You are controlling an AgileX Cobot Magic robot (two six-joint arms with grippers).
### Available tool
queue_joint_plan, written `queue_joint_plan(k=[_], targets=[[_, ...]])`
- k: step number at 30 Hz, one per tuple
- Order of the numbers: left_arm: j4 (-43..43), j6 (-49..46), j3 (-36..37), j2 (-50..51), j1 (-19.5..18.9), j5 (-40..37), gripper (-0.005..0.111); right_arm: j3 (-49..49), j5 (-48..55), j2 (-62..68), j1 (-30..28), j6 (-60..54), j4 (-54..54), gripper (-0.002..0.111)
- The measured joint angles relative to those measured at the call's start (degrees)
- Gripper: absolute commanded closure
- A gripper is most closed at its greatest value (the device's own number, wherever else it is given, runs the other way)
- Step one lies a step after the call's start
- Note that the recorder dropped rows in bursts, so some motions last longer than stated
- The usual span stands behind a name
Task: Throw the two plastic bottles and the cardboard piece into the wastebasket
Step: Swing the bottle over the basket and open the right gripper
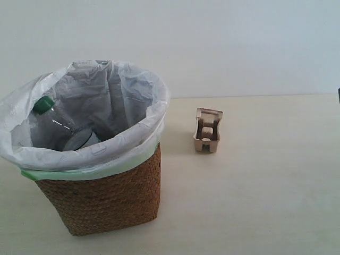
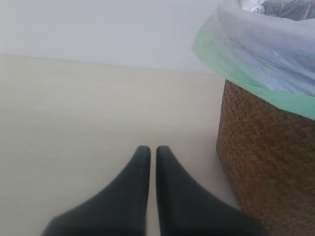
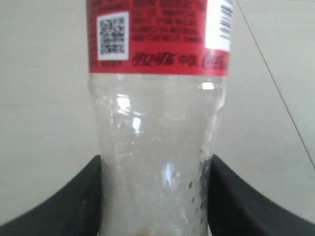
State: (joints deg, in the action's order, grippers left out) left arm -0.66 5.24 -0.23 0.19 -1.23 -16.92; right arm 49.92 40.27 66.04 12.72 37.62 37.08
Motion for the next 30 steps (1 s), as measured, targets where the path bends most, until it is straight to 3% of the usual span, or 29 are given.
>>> queue_joint_plan(k=[3, 6, 8, 11, 14, 17, 18, 19, 22, 30], targets=[[0.0, 0.0, 0.0, 0.0, 0.0, 0.0, 0.103, 0.0, -0.9, 0.0, 0.0, 0.4, -2.5, 0.108], [0.0, 0.0, 0.0, 0.0, 0.0, 0.0, 0.103, 0.0, -6.0, 0.7, 0.0, -4.1, -12.0, 0.108], [0.0, 0.0, 0.0, 0.0, 0.0, 0.0, 0.103, 0.1, -11.1, 1.8, 1.0, -12.1, -24.4, 0.108], [0.0, 0.0, 0.0, 0.0, 0.0, 0.0, 0.103, 2.9, -16.2, 4.0, 6.2, -34.2, -53.2, 0.105], [0.0, 0.0, 0.0, 0.0, 0.0, 0.0, 0.103, 10.7, -14.1, 6.9, 12.3, -58.0, -84.5, 0.078], [0.0, 0.0, 0.0, 0.0, 0.0, 0.0, 0.103, 19.0, -9.6, 9.7, 15.9, -71.2, -103.8, 0.021], [0.0, 0.0, 0.0, 0.0, 0.0, 0.0, 0.103, 21.2, -8.9, 10.4, 16.2, -72.5, -106.6, 0.008], [0.0, 0.0, 0.0, 0.0, 0.0, 0.0, 0.103, 23.6, -8.1, 11.1, 16.5, -72.8, -109.0, 0.004], [0.0, 0.0, 0.0, 0.0, 0.0, 0.0, 0.103, 27.9, -7.3, 12.5, 16.5, -70.3, -109.5, 0.007], [0.0, 0.0, 0.0, 0.0, 0.0, 0.0, 0.103, 28.9, -5.9, 15.6, 16.5, -65.3, -97.6, 0.012]])
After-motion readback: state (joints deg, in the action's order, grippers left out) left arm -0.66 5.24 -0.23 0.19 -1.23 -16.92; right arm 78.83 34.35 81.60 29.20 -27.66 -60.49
